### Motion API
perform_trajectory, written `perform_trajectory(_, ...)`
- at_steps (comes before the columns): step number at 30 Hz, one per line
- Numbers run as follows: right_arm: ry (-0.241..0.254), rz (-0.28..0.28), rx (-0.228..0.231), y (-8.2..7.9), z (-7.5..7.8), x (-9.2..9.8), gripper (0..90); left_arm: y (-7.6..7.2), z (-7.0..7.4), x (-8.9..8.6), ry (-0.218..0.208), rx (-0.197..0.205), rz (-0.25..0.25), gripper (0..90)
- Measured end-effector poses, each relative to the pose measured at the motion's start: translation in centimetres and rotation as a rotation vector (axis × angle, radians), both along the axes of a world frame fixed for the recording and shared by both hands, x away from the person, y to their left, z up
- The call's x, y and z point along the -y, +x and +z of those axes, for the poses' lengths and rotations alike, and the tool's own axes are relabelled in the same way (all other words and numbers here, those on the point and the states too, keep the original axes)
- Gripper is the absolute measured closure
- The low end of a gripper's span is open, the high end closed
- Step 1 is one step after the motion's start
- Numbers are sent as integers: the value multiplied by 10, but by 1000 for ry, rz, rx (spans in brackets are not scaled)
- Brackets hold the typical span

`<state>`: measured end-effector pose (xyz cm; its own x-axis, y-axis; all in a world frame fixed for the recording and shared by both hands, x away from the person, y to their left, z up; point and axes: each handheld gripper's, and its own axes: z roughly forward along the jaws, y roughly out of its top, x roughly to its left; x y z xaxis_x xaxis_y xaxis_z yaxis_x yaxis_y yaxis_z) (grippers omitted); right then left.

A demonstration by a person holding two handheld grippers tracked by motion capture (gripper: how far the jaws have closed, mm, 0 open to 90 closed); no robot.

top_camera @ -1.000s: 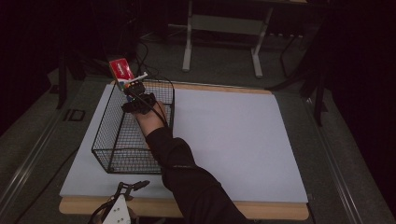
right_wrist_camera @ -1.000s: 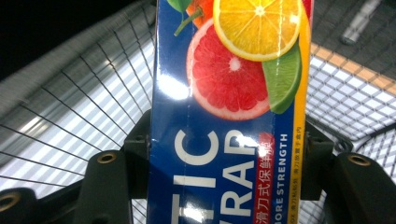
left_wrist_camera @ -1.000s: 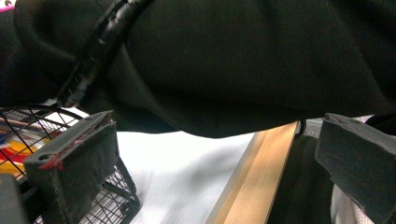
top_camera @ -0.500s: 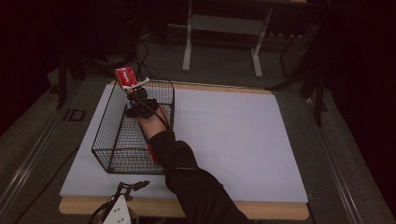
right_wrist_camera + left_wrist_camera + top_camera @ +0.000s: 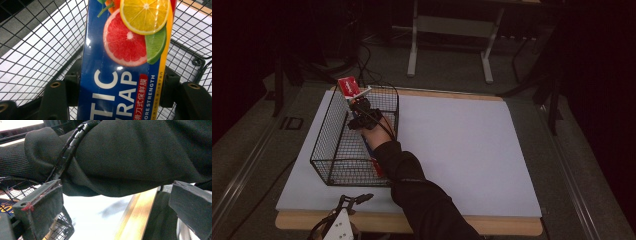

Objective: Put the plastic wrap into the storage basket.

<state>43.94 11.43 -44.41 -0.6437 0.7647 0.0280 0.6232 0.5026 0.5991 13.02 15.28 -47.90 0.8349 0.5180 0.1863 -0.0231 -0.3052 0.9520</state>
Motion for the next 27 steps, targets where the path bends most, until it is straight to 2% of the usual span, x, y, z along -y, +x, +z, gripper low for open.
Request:
perform_trajectory(10, 5, 37, 4, 1, -1, 3, 334, 1, 0, 0, 3, -1, -3, 1)
perform_trajectory(12, 21, 44, 4, 1, 0, 5, 304, 1, -1, 0, 5, -2, -4, 1)
perform_trajectory(15, 55, 46, 22, -1, 5, 10, 245, 1, -1, 1, 7, -2, -5, 1)
perform_trajectory(18, 80, 111, 5, -3, 12, 16, 136, 1, -1, 1, 9, -3, -6, 1)
perform_trajectory(20, 75, 128, 29, -5, 17, 20, 135, 1, -1, 1, 9, -4, -6, 1)
perform_trajectory(23, 96, 133, 42, -6, 22, 26, 131, 1, -1, 2, 14, -6, -7, 1)
perform_trajectory(24, 124, 140, 52, -8, 29, 33, 134, 1, -2, 2, 14, -6, -7, 1)
perform_trajectory(27, 129, 161, 72, -12, 36, 43, 140, 2, -2, 2, 15, -7, -6, 1)
